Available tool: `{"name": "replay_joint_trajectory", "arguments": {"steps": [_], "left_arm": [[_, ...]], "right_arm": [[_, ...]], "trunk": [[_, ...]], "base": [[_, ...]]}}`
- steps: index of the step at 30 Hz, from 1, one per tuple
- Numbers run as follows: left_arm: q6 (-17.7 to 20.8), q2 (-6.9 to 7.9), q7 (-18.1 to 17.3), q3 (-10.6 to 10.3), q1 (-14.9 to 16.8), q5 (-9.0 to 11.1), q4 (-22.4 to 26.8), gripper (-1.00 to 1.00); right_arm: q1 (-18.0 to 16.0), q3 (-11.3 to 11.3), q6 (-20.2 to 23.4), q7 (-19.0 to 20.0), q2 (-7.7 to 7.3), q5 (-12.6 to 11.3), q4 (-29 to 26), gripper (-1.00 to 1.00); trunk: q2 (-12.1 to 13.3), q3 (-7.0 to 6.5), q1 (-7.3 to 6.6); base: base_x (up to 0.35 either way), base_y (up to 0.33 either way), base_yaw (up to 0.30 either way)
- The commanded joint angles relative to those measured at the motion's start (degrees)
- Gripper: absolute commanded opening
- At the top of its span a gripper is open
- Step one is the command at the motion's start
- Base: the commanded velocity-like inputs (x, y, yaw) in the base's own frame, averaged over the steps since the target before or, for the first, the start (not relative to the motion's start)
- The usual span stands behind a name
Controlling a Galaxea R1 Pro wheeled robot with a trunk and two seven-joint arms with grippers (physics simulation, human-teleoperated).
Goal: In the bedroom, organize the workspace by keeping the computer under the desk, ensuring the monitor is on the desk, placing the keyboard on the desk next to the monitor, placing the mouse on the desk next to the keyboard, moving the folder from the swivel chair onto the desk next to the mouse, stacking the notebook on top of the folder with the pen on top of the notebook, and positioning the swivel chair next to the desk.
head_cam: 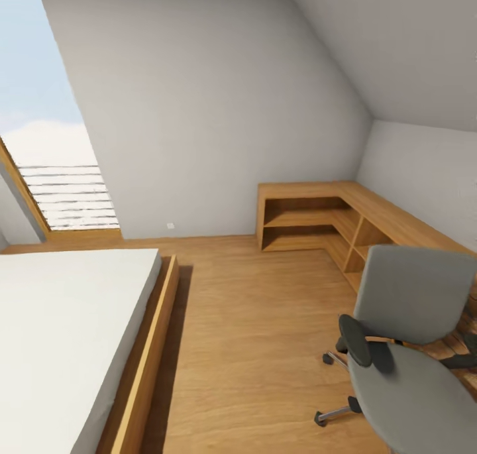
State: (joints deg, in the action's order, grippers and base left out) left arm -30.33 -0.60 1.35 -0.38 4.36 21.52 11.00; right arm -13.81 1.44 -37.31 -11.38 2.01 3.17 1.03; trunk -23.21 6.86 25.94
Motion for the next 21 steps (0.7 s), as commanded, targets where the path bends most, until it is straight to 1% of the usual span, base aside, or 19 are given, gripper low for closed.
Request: {"name": "replay_joint_trajectory", "arguments": {"steps": [1, 15, 18, 21], "left_arm": [[-0.17, -0.01, 0.14, -0.06, 0.04, 0.01, -0.02, 1.0], [-0.17, 0.0, 0.14, -0.06, 0.04, -0.02, -0.02, 1.0], [-0.21, 0.04, 0.14, -0.06, 0.04, -0.03, -0.02, 1.0], [-0.24, 0.05, 0.14, -0.06, 0.04, -0.02, -0.02, 1.0]], "right_arm": [[-0.07, 0.15, -0.13, -0.48, 0.02, 0.35, 0.11, 1.0], [-0.07, 0.15, -0.13, -0.48, 0.02, 0.35, 0.11, 1.0], [-0.07, 0.15, -0.13, -0.48, 0.03, 0.39, 0.11, 1.0], [-0.07, 0.15, -0.13, -0.48, 0.04, 0.4, 0.11, 1.0]], "trunk": [[-0.11, 0.11, 0.06], [-0.11, 0.11, 0.06], [-0.11, 0.18, 0.06], [-0.11, 0.31, 0.06]], "base": [[0.29, 0.0, -0.062], [0.328, 0.0, -0.01], [0.332, 0.0, 0.095], [0.227, 0.0, 0.188]]}}
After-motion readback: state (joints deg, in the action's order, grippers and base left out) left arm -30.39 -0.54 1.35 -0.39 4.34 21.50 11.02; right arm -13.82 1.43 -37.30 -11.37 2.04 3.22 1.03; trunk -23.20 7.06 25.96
